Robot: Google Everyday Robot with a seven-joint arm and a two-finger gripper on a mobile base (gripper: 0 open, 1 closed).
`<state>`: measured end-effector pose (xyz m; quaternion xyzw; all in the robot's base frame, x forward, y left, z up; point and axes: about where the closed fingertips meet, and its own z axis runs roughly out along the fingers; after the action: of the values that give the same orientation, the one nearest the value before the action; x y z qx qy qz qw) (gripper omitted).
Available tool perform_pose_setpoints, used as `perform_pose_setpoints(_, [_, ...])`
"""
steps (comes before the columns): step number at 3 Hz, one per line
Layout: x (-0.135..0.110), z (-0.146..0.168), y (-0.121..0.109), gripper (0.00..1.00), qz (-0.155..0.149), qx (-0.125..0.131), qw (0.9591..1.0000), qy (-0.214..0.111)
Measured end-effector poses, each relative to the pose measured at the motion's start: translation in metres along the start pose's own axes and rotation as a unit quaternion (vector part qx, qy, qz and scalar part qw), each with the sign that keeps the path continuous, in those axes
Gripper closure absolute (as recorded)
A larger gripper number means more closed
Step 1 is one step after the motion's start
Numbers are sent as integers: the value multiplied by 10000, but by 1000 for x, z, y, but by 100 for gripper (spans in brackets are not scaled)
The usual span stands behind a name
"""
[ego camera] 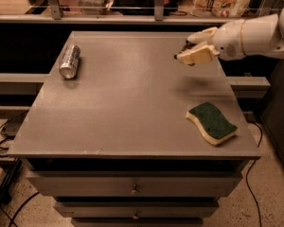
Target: Move rxbar chocolate near redbull can
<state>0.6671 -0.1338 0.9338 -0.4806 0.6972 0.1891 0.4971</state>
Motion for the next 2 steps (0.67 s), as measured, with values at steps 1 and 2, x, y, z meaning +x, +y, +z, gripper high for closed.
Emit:
perform_pose_setpoints(1, [-16,-5,4,100,-96,-6,9999,-49])
perform_pose_setpoints(2, [-14,-2,5,100,-15,-103,9999,-86])
